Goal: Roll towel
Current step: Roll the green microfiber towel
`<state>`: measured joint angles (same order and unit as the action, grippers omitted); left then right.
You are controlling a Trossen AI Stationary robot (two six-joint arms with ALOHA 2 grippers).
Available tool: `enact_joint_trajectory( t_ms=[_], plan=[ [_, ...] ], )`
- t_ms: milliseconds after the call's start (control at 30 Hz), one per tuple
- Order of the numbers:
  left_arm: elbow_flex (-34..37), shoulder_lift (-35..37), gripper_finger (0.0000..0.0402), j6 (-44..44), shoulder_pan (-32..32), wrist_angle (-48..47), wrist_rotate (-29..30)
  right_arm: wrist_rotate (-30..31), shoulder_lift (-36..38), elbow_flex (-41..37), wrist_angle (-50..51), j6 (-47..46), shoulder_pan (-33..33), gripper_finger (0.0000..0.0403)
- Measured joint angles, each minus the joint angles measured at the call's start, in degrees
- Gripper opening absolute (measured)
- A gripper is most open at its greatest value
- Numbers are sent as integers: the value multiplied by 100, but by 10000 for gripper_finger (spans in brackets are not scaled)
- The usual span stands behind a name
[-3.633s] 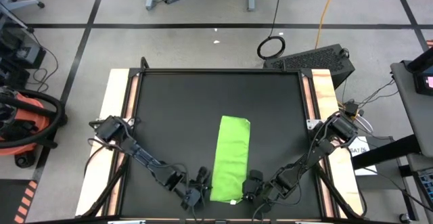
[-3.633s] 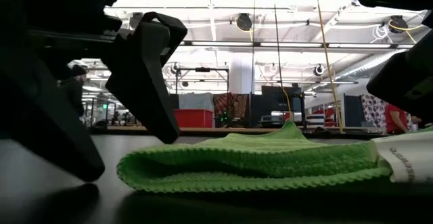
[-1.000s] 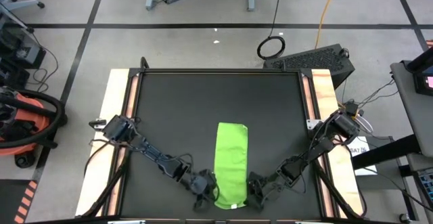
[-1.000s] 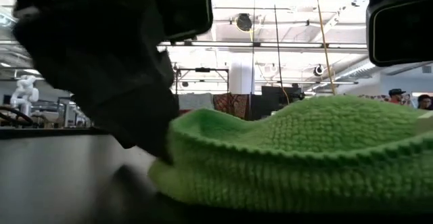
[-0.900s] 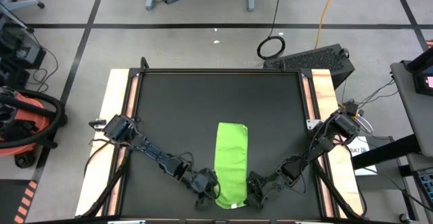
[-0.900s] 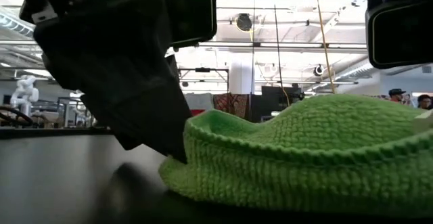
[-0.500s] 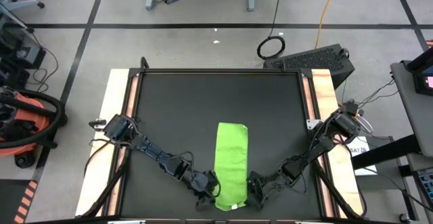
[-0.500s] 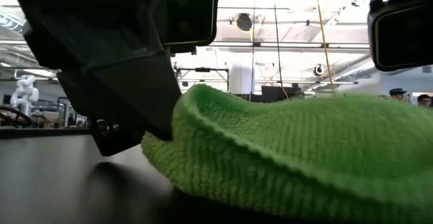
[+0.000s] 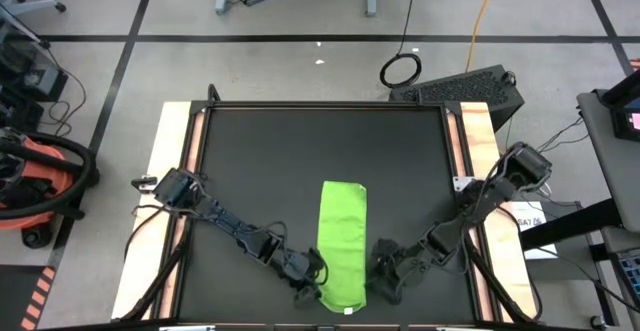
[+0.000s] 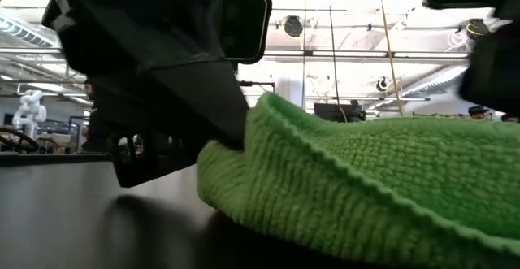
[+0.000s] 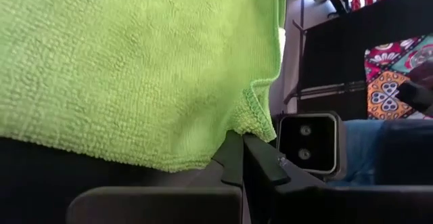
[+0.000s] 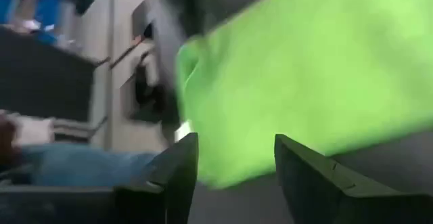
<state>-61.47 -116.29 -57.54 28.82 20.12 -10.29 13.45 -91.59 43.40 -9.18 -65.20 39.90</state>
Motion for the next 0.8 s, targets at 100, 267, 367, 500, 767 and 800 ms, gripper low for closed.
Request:
enact_joint_trajectory(
  t_ms=[100,267,367,500,767,800],
  plan=[
    [0,0,0,-59,-42,70,3,-23,2,-2,234,402,-286,170],
    [0,0,0,-188,-70,58,7,-296,-63,-5,271,1127,-745,147],
    [0,0,0,-215,-68,51,25,-305,-66,-4,373,1567,-1001,136],
    [0,0,0,-272,-85,38,99,-336,-66,-2,622,2173,-1355,125],
    [0,0,0,-236,-268,25,202,-863,-197,2,730,3189,-2148,101],
    [0,0,0,-213,-299,3,208,-976,-247,2,717,3274,-2240,98]
  ],
)
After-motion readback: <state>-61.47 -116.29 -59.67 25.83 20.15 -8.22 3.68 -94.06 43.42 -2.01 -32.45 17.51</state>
